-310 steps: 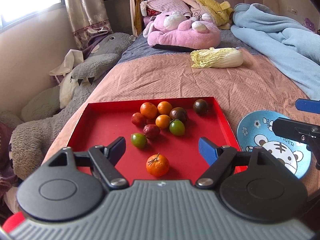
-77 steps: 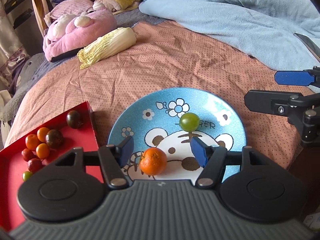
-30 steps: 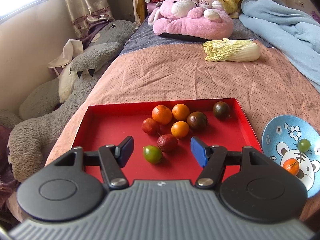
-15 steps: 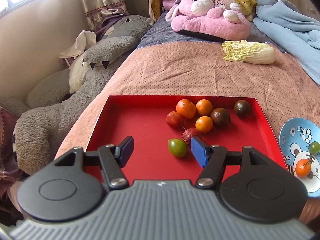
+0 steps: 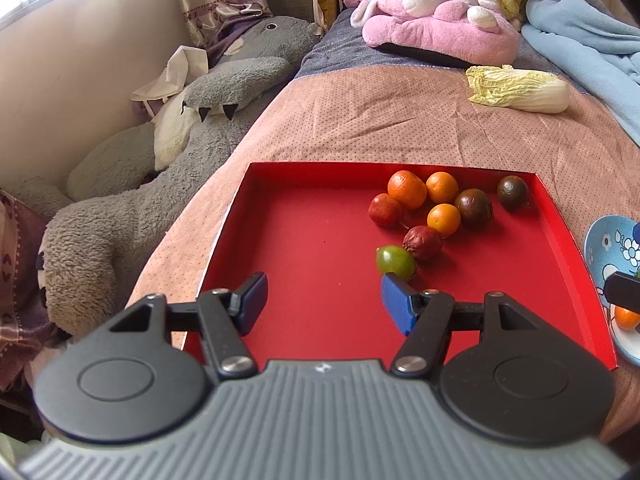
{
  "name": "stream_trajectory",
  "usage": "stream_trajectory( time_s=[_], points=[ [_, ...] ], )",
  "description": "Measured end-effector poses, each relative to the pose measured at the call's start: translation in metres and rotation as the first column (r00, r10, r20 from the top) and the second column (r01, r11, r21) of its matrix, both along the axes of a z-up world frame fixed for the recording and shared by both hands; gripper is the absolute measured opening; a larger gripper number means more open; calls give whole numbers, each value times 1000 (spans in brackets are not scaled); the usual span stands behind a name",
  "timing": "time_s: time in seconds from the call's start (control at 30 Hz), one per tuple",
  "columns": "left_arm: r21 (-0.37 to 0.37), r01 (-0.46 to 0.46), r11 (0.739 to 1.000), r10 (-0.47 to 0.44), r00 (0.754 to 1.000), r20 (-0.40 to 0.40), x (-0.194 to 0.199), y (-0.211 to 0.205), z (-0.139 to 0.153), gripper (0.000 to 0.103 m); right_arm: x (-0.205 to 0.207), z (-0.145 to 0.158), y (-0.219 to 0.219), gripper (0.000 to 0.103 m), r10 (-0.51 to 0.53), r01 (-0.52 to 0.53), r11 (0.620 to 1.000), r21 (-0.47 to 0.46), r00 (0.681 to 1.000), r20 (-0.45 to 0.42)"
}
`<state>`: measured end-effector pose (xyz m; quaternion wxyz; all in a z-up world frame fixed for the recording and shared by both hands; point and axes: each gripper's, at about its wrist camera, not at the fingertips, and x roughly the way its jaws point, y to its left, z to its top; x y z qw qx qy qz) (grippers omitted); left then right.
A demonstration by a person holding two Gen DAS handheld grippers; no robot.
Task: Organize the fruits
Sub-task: 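Move the left gripper back to the tray and grasp a green tomato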
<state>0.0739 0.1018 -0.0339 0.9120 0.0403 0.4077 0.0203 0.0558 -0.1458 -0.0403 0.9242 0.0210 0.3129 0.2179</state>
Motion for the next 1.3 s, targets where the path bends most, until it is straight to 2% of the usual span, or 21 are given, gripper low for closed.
stream_trajectory(
  time_s=[0.27, 0.43, 0.67, 0.8, 0.87, 0.93, 1.07, 1.2, 1.3],
  points=[
    [18, 27, 999, -27, 999, -36, 5, -4, -10, 66, 36, -6, 30, 94, 52, -52, 998, -21, 999, 0],
    [7, 109, 994, -108, 993, -43, 14, -19, -16, 66, 52, -8, 30, 94, 34, -34, 999, -19, 999, -13],
    [13, 145, 989, -144, 986, -86, 38, -36, -31, 66, 56, -17, 25, 93, 32, -33, 999, -26, 999, -37],
    [46, 140, 989, -134, 984, -113, 50, -41, -42, 64, 65, -26, 25, 84, 41, -43, 998, -43, 998, -53],
    [44, 135, 990, -129, 985, -115, 53, -40, -44, 64, 73, -30, 25, 76, 45, -49, 998, -47, 996, -72],
    [36, 130, 991, -125, 985, -119, 57, -39, -45, 59, 81, -32, 26, 69, 54, -58, 997, -50, 995, -84],
    [8, 138, 990, -136, 980, -147, 59, -38, -49, 33, 97, -37, 34, 67, 82, -90, 993, -78, 992, -95],
    [19, 138, 990, -133, 981, -144, 56, -39, -48, 31, 112, -44, 47, 66, 113, -126, 985, -117, 987, -115],
    [-25, 93, 995, -96, 985, -146, 55, -30, -45, 31, 121, -52, 56, 62, 130, -149, 979, -142, 982, -136]
  ],
)
